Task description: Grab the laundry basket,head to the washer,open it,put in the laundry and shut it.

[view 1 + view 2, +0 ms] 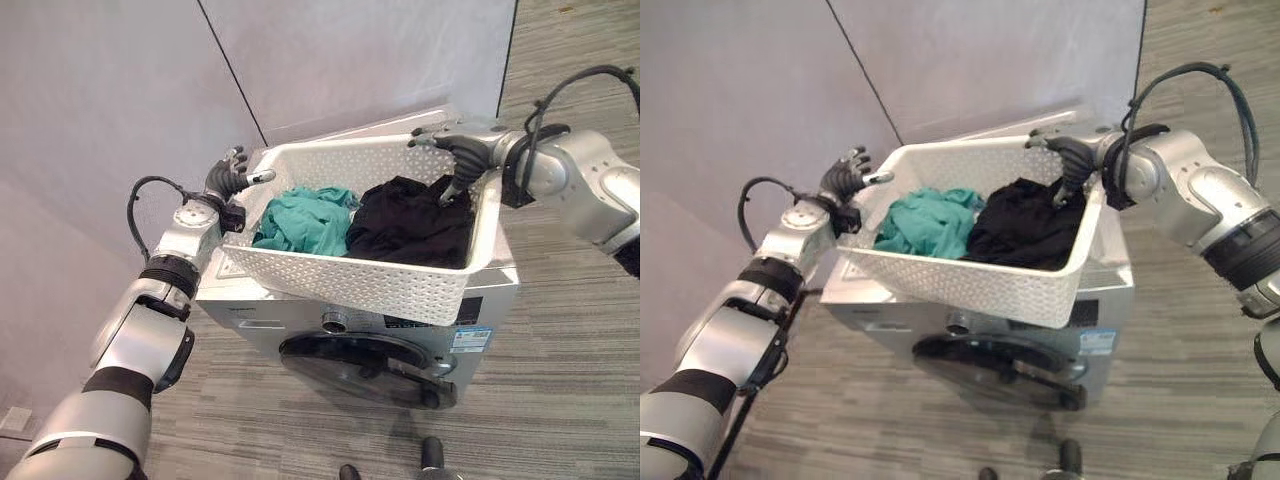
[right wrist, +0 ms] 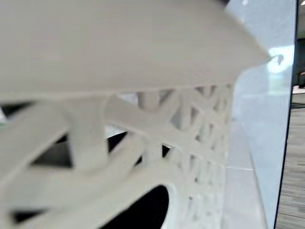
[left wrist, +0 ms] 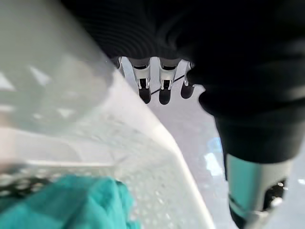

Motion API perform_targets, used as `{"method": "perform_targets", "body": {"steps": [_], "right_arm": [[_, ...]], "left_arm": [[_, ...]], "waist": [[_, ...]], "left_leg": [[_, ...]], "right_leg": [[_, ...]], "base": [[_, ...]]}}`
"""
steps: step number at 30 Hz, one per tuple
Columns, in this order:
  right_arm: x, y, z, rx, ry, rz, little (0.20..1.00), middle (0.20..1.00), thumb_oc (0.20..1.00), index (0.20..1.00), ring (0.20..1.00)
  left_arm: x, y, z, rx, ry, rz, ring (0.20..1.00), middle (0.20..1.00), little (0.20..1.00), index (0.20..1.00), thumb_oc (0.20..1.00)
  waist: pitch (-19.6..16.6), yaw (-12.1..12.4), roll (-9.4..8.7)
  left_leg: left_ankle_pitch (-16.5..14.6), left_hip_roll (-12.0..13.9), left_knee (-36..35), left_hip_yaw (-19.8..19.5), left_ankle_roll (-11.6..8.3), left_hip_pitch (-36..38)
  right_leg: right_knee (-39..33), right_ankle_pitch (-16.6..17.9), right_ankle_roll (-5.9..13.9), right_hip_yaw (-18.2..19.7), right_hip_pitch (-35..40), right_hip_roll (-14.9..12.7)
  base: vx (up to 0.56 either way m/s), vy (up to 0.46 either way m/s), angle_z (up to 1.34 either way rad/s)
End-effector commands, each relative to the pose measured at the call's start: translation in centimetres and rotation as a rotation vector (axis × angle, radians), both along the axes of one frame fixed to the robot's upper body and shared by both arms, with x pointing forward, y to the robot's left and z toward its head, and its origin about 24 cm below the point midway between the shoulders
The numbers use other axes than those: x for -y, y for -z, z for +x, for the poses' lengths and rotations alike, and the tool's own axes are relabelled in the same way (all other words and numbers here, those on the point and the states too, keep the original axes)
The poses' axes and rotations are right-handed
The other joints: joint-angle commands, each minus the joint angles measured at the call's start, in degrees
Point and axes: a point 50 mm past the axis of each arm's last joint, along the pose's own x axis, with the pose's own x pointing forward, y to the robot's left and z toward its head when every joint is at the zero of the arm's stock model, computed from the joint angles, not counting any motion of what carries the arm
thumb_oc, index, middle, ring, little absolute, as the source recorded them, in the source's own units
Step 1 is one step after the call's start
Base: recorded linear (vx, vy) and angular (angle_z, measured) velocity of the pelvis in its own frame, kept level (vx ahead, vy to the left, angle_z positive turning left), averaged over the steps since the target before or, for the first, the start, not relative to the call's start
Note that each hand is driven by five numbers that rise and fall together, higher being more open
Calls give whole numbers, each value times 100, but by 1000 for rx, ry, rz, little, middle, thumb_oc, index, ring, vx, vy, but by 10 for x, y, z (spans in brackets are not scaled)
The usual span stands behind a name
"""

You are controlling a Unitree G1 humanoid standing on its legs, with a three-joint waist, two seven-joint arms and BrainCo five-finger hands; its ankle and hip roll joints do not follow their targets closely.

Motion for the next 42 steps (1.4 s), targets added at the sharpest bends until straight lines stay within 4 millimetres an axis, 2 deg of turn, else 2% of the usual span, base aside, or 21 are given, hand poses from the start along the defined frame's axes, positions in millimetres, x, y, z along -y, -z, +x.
{"method": "perform_targets", "body": {"steps": [1,10,11,20,27,33,37,42], "right_arm": [[47,-28,3,90,233,-58,1000,1000,1000,1000,1000],[59,-36,9,140,309,-138,1000,1000,1000,1000,1000],[62,-37,12,167,323,-167,1000,1000,1000,1000,1000],[59,-32,22,191,331,-265,1000,1000,1000,1000,1000],[62,-26,29,195,361,-311,1000,1000,1000,1000,1000],[72,-25,28,210,393,-319,1000,1000,1000,1000,1000],[85,-31,25,266,433,-307,1000,1000,1000,1000,1000],[87,-40,23,338,429,-267,1000,1000,1000,1000,1000]], "left_arm": [[36,71,-14,-219,92,-68,1000,1000,1000,1000,1000],[40,57,-9,-179,102,-108,1000,1000,1000,1000,1000],[42,52,-7,-174,100,-100,1000,1000,1000,1000,1000],[45,52,-4,-191,93,-33,1000,1000,1000,1000,1000],[42,31,2,-151,85,-36,1000,1000,1000,1000,1000],[54,16,5,-104,121,-19,1000,1000,1000,1000,1000],[66,0,8,-53,159,-12,1000,1000,1000,1000,1000],[74,-18,10,-2,174,-36,1000,1000,1000,1000,1000]], "waist": [[416,150,-211],[321,227,-292],[286,257,-348],[149,306,-488],[-4,385,-601],[-81,428,-683],[-144,458,-734],[-203,463,-761]], "left_leg": [[442,316,-36,-334,-375,-102],[426,271,-54,-418,-358,-95],[411,254,-61,-459,-346,-84],[375,208,-73,-489,-320,-44],[376,193,-87,-558,-312,-61],[367,179,-87,-611,-303,-44],[344,165,-87,-642,-286,-8],[319,155,-87,-663,-270,38]], "right_leg": [[-10,-430,401,-233,315,-272],[-10,-416,420,-341,387,-306],[-10,-398,431,-363,405,-325],[-10,-389,446,-431,471,-360],[-10,-378,463,-506,501,-365],[-10,-393,462,-573,568,-369],[-10,-393,469,-626,627,-371],[-10,-391,476,-641,671,-378]], "base": [[-13,16,14],[-10,11,7],[-16,14,14],[-4,9,3],[2,0,1],[10,-4,12],[9,-3,4],[10,2,7]]}}
